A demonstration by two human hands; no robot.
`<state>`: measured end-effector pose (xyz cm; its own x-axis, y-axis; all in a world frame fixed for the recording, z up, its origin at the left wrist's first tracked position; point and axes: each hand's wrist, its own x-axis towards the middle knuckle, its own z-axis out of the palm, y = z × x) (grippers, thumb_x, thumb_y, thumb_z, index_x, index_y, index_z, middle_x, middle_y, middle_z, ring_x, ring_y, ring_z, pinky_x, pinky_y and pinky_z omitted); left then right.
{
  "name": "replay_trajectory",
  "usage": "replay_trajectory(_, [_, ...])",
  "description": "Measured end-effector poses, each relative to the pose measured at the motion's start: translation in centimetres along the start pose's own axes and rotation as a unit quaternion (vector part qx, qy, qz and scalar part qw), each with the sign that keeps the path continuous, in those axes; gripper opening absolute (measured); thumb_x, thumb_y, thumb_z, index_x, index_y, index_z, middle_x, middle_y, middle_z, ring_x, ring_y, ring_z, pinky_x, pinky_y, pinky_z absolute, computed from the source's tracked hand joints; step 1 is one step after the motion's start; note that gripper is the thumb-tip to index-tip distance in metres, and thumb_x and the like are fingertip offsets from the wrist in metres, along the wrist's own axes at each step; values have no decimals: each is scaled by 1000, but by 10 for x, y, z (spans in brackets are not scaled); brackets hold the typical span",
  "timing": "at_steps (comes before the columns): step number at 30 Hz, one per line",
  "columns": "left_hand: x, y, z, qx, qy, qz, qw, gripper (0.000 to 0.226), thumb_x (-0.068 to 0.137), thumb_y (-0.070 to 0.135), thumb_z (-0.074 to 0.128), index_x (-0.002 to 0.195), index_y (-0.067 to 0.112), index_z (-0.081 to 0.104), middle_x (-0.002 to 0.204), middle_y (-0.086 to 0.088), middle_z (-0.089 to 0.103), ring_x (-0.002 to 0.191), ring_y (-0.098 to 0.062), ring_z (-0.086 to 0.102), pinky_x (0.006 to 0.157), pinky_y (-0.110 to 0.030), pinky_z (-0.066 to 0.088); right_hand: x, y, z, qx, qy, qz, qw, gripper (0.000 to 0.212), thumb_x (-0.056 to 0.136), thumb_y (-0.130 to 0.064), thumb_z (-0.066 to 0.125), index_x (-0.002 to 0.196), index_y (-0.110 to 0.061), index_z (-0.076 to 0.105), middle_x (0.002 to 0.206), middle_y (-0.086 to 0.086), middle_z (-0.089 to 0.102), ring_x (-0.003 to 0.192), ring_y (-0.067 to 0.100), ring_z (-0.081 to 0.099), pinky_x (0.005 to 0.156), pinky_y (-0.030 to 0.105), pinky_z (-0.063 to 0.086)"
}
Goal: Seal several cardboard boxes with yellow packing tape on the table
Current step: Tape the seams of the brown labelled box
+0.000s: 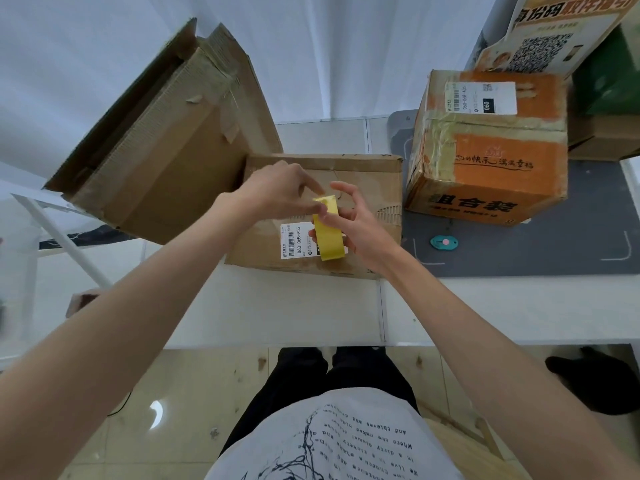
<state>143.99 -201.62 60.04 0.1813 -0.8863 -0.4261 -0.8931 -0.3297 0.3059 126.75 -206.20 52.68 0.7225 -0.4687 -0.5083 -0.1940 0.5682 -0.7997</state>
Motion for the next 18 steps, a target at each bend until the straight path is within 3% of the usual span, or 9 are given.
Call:
replay_trajectory(7, [-3, 3, 4, -39, 28, -4, 999, 29, 88, 37, 76, 116, 29, 76, 65, 10, 51, 59, -8, 48, 52, -25, 32, 4, 4, 2, -13, -10, -8, 1000, 66, 92, -11, 72, 143, -30, 36, 121, 16, 71, 102, 37, 73, 96, 63, 52])
replay_trajectory(12, [-9, 6, 8, -57, 62, -11, 996, 22, 85, 30, 80, 106, 26, 79, 63, 11, 51, 57, -8, 47, 53, -22, 31, 2, 5, 6, -23, -13, -24, 999, 50, 92, -11, 72, 131, -21, 42, 121, 15, 71, 97, 38, 73, 91, 63, 54])
replay_trajectory(18, [-7, 6, 11, -83, 97, -43, 991, 10, 84, 31, 82, 91, 24, 80, 61, 9, 51, 56, -9, 45, 53, -23, 33, 2, 4, 9, -43, -9, -31, 999, 52, 90, -15, 74, 129, -23, 42, 120, 11, 72, 96, 37, 74, 91, 63, 54])
